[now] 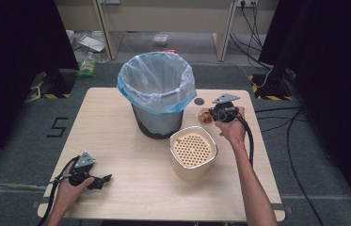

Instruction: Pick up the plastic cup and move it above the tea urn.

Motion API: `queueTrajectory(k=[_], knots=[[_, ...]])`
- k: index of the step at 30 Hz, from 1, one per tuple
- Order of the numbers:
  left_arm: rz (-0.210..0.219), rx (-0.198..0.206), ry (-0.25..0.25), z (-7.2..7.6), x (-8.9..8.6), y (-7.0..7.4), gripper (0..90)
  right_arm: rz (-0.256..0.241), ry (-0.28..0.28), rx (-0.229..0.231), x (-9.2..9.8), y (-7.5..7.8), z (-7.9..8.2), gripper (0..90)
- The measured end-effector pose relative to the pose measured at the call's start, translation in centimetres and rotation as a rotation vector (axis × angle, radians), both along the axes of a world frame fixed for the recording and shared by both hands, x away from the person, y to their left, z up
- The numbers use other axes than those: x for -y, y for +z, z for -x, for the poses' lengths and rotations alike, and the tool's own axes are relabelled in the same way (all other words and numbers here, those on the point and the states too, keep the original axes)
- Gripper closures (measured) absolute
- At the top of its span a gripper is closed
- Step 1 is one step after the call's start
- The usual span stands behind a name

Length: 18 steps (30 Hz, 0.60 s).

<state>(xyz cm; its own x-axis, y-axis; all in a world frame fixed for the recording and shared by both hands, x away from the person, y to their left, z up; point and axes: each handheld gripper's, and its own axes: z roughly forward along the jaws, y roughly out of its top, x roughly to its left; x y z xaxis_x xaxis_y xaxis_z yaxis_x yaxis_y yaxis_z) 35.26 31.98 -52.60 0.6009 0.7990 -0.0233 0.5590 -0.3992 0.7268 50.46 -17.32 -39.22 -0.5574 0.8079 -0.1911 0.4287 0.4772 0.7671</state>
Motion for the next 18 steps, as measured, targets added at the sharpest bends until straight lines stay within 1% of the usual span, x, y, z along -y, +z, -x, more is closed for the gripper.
queueTrajectory(k=[1, 2, 6, 8, 11, 12, 13, 16, 18], knots=[[0.0, 0.0, 0.0, 0.0, 0.0, 0.0, 0.0, 0.0, 0.0, 0.0, 0.0, 0.0, 0.0, 86.9], [0.0, 0.0, 0.0, 0.0, 0.0, 0.0, 0.0, 0.01, -0.003, 0.026, 0.3, 0.6, 0.5, 86.9], [0.0, 0.0, 0.0, 0.0, 0.0, 0.0, 0.0, 0.01, -0.008, 0.074, 0.7, 1.7, 1.2, 86.9], [0.0, 0.0, 0.0, 0.0, 0.0, 0.0, 0.0, 0.027, -0.011, 0.11, 0.9, 2.2, 1.6, 87.0], [0.0, 0.0, 0.0, 0.0, 0.0, 0.0, 0.0, 0.028, -0.008, 0.153, 1.0, 2.9, 2.3, 86.9], [0.0, 0.0, 0.0, 0.0, 0.0, 0.0, 0.0, 0.028, -0.008, 0.153, 1.0, 2.9, 2.3, 86.9], [0.0, 0.0, 0.0, 0.0, 0.0, 0.0, 0.0, 0.035, -0.003, 0.181, 1.0, 3.3, 2.7, 86.9], [0.0, 0.0, 0.0, 0.0, 0.0, 0.0, 0.0, 0.031, 0.007, 0.201, 1.1, 3.7, 3.3, 86.9], [0.0, 0.0, 0.0, 0.0, 0.0, 0.0, 0.0, 0.037, 0.013, 0.212, 1.1, 3.9, 3.6, 86.9]])
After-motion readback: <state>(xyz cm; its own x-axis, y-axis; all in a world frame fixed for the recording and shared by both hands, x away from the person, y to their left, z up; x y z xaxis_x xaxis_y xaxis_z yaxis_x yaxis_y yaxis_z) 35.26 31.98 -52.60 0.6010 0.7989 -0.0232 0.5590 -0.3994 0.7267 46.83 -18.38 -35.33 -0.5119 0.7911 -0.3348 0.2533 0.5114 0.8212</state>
